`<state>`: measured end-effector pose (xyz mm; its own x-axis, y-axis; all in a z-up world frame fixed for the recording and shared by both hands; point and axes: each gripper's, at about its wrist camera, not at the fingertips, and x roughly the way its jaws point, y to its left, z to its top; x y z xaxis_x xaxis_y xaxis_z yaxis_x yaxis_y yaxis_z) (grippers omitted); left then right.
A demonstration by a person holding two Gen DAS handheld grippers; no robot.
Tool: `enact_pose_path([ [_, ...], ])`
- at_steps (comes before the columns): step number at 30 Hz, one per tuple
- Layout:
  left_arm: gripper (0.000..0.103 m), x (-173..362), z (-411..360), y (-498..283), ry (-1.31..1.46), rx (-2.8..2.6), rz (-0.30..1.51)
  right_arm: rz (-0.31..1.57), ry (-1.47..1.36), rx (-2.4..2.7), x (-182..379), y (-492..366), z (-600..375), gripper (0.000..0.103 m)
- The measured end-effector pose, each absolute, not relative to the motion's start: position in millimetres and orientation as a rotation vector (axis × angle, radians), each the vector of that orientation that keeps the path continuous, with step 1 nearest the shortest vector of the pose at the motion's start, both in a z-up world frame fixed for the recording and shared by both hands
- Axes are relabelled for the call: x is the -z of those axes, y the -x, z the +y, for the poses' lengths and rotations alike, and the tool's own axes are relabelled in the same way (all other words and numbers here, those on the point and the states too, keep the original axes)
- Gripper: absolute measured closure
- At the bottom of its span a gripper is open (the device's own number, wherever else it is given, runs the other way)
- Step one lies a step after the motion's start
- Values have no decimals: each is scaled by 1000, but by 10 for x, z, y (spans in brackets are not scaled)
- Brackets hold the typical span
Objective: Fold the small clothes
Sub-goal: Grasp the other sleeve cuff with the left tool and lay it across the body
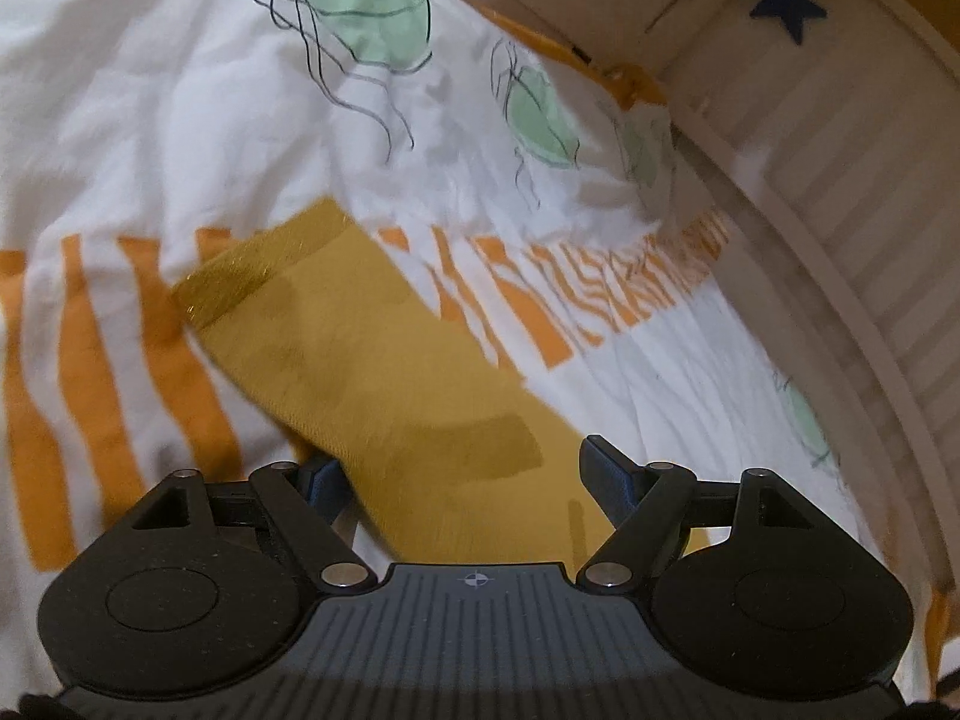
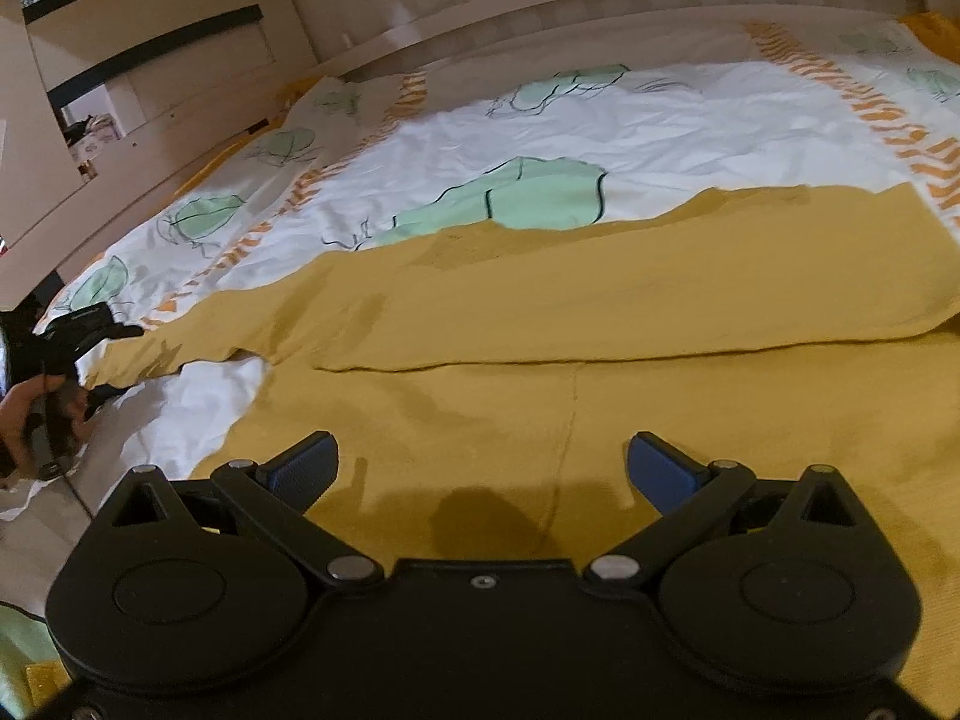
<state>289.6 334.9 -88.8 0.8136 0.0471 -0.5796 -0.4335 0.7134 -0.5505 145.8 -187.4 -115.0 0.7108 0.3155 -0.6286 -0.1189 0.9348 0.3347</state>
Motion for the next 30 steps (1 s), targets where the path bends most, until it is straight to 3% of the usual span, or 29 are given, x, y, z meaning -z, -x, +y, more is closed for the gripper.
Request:
enact_pose_path([
  [7, 27, 900, 3404, -2987, 782, -283, 551, 750, -316, -249, 1148, -1455, -1910, 1],
  [9, 32, 889, 3402, -2999, 774, -277, 563, 754, -324, -249, 1149, -1465, -1922, 1],
  [10, 37, 889, 3406, -2997, 775, -273, 561, 755, -324, -247, 1153, -1468, -1923, 1],
  [12, 73, 899, 3431, -3000, 797, -266, 562, 755, -324, -246, 1156, -1466, -1929, 1],
  [14, 92, 909, 3446, -2983, 812, -259, 553, 754, -328, -248, 1156, -1463, -1933, 1],
  [15, 96, 902, 3440, -2971, 812, -249, 543, 754, -329, -248, 1153, -1464, -1935, 1],
  [23, 97, 313, 2800, -3049, 628, -79, 479, 767, -345, -226, 1121, -1502, -2024, 1],
  [30, 96, 8, 1515, -3122, 563, 226, 528, 763, -376, -174, 1066, -1549, -2185, 1],
])
